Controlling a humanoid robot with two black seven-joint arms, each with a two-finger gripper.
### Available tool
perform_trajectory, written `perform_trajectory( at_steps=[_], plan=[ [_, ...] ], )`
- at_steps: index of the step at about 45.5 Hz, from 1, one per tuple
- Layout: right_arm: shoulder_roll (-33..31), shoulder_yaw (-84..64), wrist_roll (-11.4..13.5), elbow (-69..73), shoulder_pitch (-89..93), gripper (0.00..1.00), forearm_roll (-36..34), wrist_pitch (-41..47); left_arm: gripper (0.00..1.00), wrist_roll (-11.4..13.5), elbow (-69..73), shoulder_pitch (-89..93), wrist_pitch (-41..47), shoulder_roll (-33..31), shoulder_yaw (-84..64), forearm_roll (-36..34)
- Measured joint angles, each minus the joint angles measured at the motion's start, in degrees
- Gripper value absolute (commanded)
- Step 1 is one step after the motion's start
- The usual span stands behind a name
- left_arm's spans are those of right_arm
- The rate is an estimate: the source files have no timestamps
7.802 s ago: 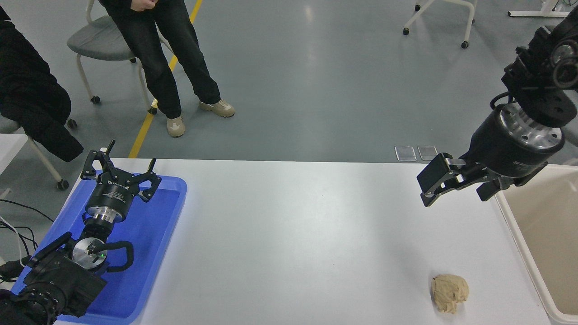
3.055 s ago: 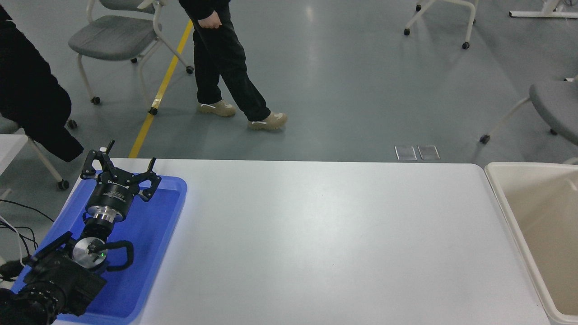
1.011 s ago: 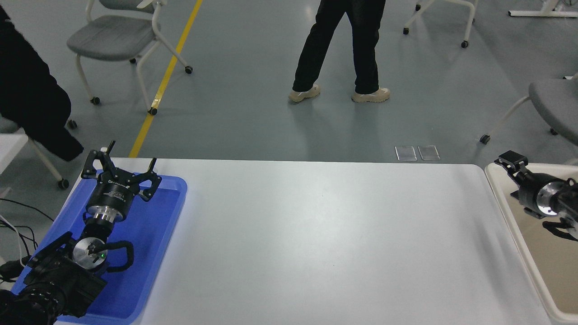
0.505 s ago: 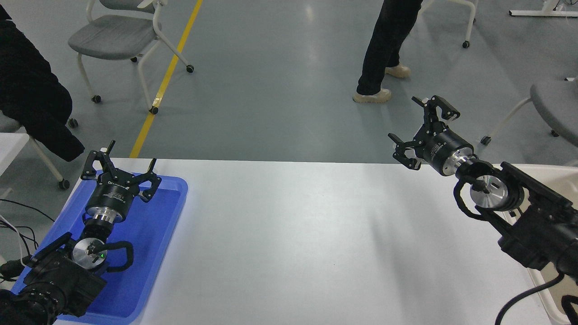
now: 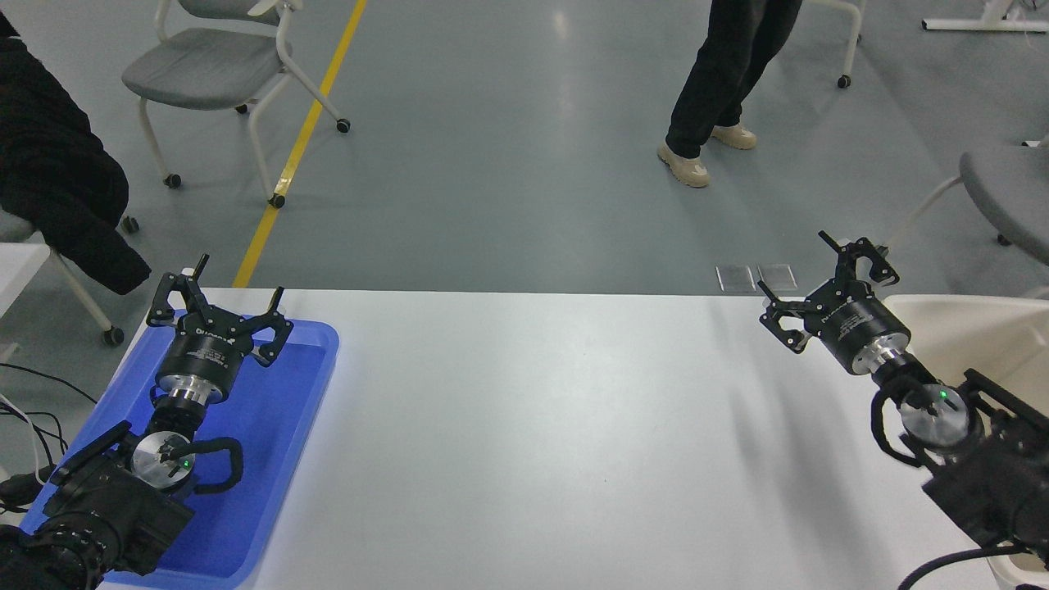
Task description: Pick up paper ball place in dustbin
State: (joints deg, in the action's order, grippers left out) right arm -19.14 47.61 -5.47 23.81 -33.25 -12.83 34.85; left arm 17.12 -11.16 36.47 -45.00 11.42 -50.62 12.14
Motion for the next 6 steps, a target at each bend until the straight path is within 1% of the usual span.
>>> perform_trajectory(
  at_steps=[6],
  plan=[
    [0.1,0.0,0.0,-1.0,0.5,1.0,-0.4,1.1,1.0,0.0,0.0,0.0,0.0,0.0,0.0,0.0]
  ],
)
